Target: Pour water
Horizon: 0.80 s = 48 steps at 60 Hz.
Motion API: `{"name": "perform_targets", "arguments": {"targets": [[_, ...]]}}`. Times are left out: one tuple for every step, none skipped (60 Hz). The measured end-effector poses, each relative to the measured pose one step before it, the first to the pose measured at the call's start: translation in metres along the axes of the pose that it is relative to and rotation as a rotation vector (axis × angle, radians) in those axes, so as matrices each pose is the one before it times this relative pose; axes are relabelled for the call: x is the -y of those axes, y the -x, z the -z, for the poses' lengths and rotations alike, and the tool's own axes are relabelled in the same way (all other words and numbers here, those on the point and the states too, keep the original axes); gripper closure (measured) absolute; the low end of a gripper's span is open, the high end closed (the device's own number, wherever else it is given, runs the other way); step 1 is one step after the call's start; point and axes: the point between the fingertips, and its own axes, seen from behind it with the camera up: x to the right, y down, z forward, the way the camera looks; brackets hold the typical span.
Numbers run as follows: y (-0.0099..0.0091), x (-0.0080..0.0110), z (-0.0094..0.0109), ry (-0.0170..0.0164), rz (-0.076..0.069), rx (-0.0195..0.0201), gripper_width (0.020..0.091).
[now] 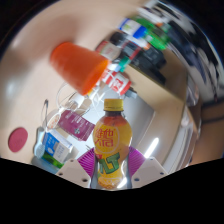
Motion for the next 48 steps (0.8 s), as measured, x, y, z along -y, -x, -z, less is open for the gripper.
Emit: {"name": "perform_targets", "arguments": {"targets": [[-0.00027, -0.00455, -0.00015, 0.00854, -0.0627, 0.00552, 0.07], [0.00012, -0.00498, -0.00031, 0.00968, -0.0736, 0.00543, 0.0699], [0.00033, -0.00585, 0.00004, 0.01188, -0.0816, 0.00493, 0.07], [0.00002, -0.0062, -0.00006, 0.0138, -0.0879, 0.00482, 0.0701], [-0.00067, -0.00639, 0.00024, 0.01478, -0.0937, 0.00323, 0.07], [-0.00091, -0.00633, 0.00036, 0.01343, -0.1001, 0.00196, 0.0699], [-0.00101, -0.00562, 0.00075, 0.01101, -0.1075, -0.00002, 0.0699], [-0.00112, -0.00576, 0.00109, 0.00878, -0.1112, 0.00023, 0.0697], [-0.00038, -0.00862, 0.00618, 0.00946, -0.1195, -0.00634, 0.0697], [0.00164, -0.00782, 0.00107, 0.01688, -0.1131, 0.01114, 0.0698], [-0.00215, -0.00683, 0.0001, 0.02145, -0.1057, 0.03128, 0.0697], [0.00346, -0.00844, 0.00125, 0.0185, -0.1234, 0.02125, 0.0698], [0.00451, -0.00843, 0.0015, 0.01734, -0.1251, 0.02647, 0.0696], [0.00561, -0.00827, 0.0017, 0.01564, -0.1214, 0.03097, 0.0698], [0.00612, -0.00804, 0.00165, 0.01615, -0.1144, 0.03292, 0.0697], [0.00566, -0.00812, 0.001, 0.01646, -0.108, 0.03387, 0.0698], [0.00469, -0.00851, 0.00093, 0.01543, -0.1021, 0.03124, 0.0696], [0.00852, -0.01352, 0.00089, -0.00791, -0.1104, 0.01212, 0.0697], [-0.00712, 0.00035, 0.00017, 0.03284, -0.0729, 0.04112, 0.0698], [0.00109, -0.00653, 0.00094, 0.00857, -0.0792, 0.02073, 0.0698], [-0.00039, -0.0059, 0.00091, 0.00731, -0.0694, 0.01605, 0.0698], [-0.00161, -0.00518, 0.00137, 0.00477, -0.0609, 0.01163, 0.0698], [-0.00269, -0.00485, 0.0012, 0.00422, -0.0529, 0.00853, 0.0697], [-0.00285, -0.00492, 0.00112, 0.00443, -0.0453, 0.00521, 0.0697], [0.00239, -0.01627, -0.00048, -0.02197, -0.0479, -0.00513, 0.0696], [-0.0105, 0.00645, 0.00172, 0.03445, -0.0066, 0.00385, 0.0697], [0.00196, -0.01505, -0.00379, -0.02968, -0.0221, -0.00573, 0.0695], [-0.0043, -0.00262, 0.0006, -0.0029, 0.0019, -0.00407, 0.0696], [-0.00811, 0.01045, -0.00313, 0.025, 0.0244, 0.00007, 0.0697], [-0.00456, -0.00245, 0.00008, -0.00346, 0.0139, -0.00879, 0.0696], [-0.00428, -0.00292, 0.00003, -0.00103, 0.016, -0.01033, 0.0697], [-0.00378, -0.00315, 0.00008, 0.00053, 0.0169, -0.00996, 0.0697], [-0.00268, -0.00289, 0.00017, 0.00174, 0.0159, -0.00732, 0.0697], [-0.00147, -0.00295, 0.0001, 0.00135, 0.0158, -0.00299, 0.0697], [-0.00026, -0.00283, -0.00025, 0.00165, 0.015, 0.00002, 0.0698], [0.00017, -0.00227, -0.00023, 0.00117, 0.0139, 0.00196, 0.0697], [0.00091, -0.00163, 0.00206, -0.00499, 0.0136, 0.00248, 0.0696], [0.00315, -0.00289, -0.00274, 0.00134, 0.0096, 0.00747, 0.0696], [0.00118, -0.00136, -0.00028, 0.00283, 0.0109, 0.00657, 0.0694], [0.00105, -0.00065, 0.00081, -0.00123, 0.0119, 0.00489, 0.0688], [-0.00017, 0.00311, 0.00032, -0.01889, 0.0127, 0.00121, 0.069], [-0.00008, -0.00019, 0.0005, -0.00376, 0.0093, -0.00028, 0.0689], [-0.00001, -0.00025, 0.00084, -0.0029, 0.0057, -0.00056, 0.0687], [-0.0001, 0.00182, 0.00056, -0.01018, 0.0024, -0.00067, 0.0685], [0.00182, -0.00163, 0.00127, -0.00914, -0.0007, -0.00256, 0.0681], [-0.00029, 0.00016, 0.00055, -0.00443, 0.0003, -0.00127, 0.0679], [-0.00048, 0.0005, 0.00029, -0.00448, -0.0006, -0.00194, 0.0679], [-0.00017, 0.00004, 0.00044, -0.00236, -0.0024, -0.00119, 0.0662]]}}
